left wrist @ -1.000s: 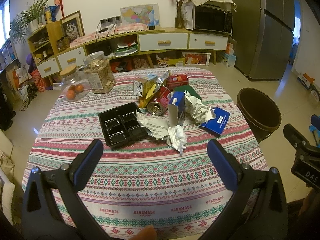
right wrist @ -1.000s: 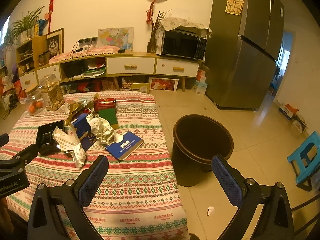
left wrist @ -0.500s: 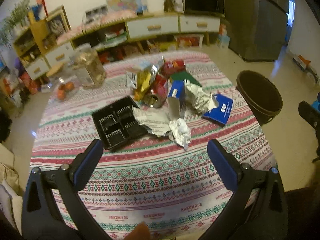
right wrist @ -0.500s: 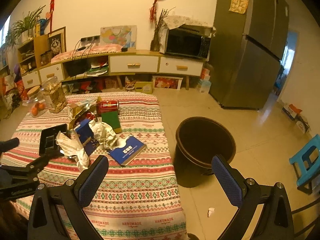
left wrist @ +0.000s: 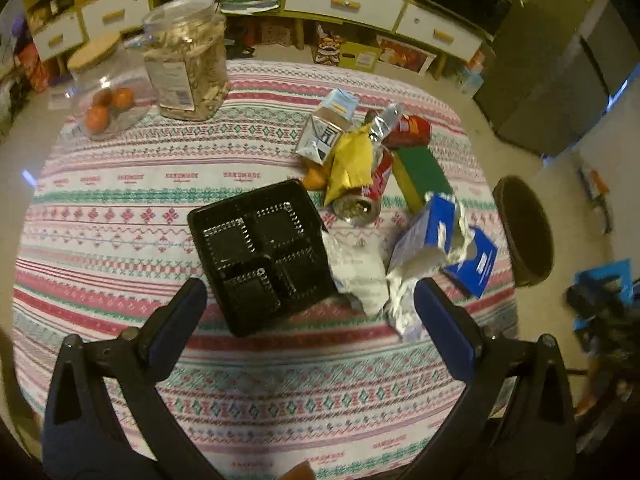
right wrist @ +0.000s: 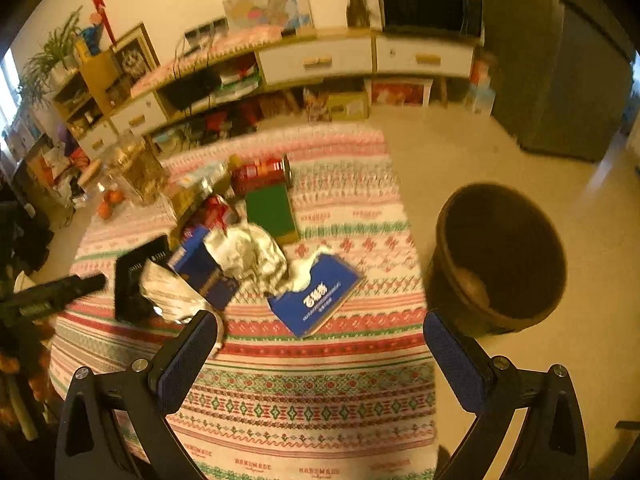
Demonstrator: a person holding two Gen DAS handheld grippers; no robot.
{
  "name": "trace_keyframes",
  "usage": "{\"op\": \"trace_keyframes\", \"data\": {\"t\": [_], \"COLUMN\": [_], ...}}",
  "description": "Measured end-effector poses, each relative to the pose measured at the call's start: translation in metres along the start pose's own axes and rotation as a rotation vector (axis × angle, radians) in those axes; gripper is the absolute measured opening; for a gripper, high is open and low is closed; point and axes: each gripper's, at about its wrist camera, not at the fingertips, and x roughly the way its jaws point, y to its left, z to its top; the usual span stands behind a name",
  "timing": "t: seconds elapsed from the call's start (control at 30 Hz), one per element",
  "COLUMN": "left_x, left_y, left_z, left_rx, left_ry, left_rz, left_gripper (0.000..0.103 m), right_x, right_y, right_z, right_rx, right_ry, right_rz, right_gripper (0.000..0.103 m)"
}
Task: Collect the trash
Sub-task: 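Move the right tool to the blue biscuit box and close on it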
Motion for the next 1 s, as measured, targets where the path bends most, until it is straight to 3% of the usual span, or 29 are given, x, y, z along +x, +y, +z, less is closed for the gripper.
{"op": "trace_keyframes", "data": {"t": [0.13, 0.37, 0.53, 0.63, 0.7, 1.0], "left_x": [0.007, 0.035, 0.056, 0.069, 0.074, 0.056], "left_y": [-0.005, -0.052, -0.080, -0.087, -0.087, -0.074], "left_z": [0.012, 0.020, 0.020, 0.020, 0.020, 0.022], "left_rx": [0.001, 0.124, 0.207, 0.233, 0.234, 0.211], "left_ry": [-0.004, 0.051, 0.077, 0.100, 0.106, 0.051], "left_rz": [-0.066, -0.189, -0.198, -0.178, -0.165, -0.176], "left_gripper": [0.099, 0.079, 0.065, 0.050, 0.026, 0.023], "right_x": [0.031, 0.081, 0.101, 0.107, 0.108, 0.117], "right_y": [-0.006, -0.024, -0.023, -0.022, -0.022, -0.022], "right_z": [0.009, 0.014, 0.013, 0.014, 0.016, 0.017], "right_rx": [0.007, 0.068, 0.079, 0.096, 0.110, 0.159], "right_ry": [0.066, 0.201, 0.247, 0.259, 0.252, 0.259], "right_rz": [-0.011, -0.006, 0.003, 0.017, 0.016, 0.002], "right_gripper": [0.103, 0.103, 0.103, 0.103, 0.103, 0.101]}}
